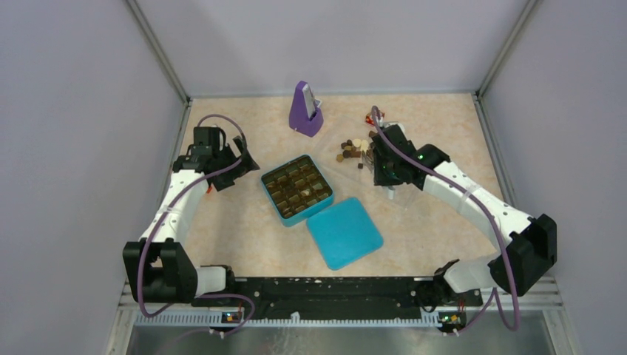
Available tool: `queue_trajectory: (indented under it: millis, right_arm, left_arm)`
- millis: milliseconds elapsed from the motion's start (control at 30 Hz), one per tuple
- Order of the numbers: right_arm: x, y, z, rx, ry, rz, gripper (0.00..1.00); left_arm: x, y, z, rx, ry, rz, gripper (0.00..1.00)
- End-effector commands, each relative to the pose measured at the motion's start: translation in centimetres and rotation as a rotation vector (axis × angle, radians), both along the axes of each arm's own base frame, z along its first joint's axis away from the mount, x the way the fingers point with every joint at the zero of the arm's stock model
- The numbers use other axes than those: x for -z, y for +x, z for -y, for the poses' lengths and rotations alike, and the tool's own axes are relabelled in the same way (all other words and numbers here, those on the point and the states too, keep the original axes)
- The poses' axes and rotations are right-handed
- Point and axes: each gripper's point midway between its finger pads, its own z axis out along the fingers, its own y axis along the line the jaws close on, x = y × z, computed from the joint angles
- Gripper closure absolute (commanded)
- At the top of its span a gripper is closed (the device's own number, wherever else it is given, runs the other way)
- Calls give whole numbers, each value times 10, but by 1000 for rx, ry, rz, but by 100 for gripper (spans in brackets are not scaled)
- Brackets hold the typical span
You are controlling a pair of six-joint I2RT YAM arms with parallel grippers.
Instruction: Pack the chocolate
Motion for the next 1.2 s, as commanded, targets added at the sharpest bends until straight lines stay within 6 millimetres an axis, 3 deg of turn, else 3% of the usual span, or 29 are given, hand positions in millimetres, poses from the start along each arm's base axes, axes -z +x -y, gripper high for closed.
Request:
queue_trajectory:
  millis: [0, 100, 200, 367, 567, 733, 867, 967, 1067, 1167]
  right_arm:
    - [-9, 4, -8, 1, 23, 38, 84]
    - [-7, 6, -8, -1, 15, 37, 84]
    - [-5, 7, -7, 2, 3, 44, 100]
    - [-8, 5, 6, 47, -20, 75, 100]
    - [-15, -7, 60, 219, -134, 167, 100]
    - [-17, -24, 124, 422, -194, 222, 100]
    - [-2, -37, 166, 548, -139, 258, 100]
    - [9, -37, 179, 607, -104, 291, 100]
    - [14, -30, 177, 667, -52, 300, 100]
    - [35, -22, 176, 692, -44, 292, 100]
  left_arm:
    - [-11, 5, -1, 4, 3, 45, 1]
    - [-11, 4, -1, 5, 2, 44, 1]
    - [-10, 4, -1, 5, 2, 42, 1]
    - [-11, 4, -1, 7, 3, 45, 1]
    - [-11, 4, -1, 6, 0, 43, 1]
    - [-12, 5, 1, 12, -7, 44, 1]
    - [-10, 5, 3, 24, -16, 40, 1]
    - [-10, 6, 5, 31, -25, 40, 1]
    - [-10, 7, 7, 34, -31, 42, 1]
    - [-9, 6, 6, 33, -31, 42, 1]
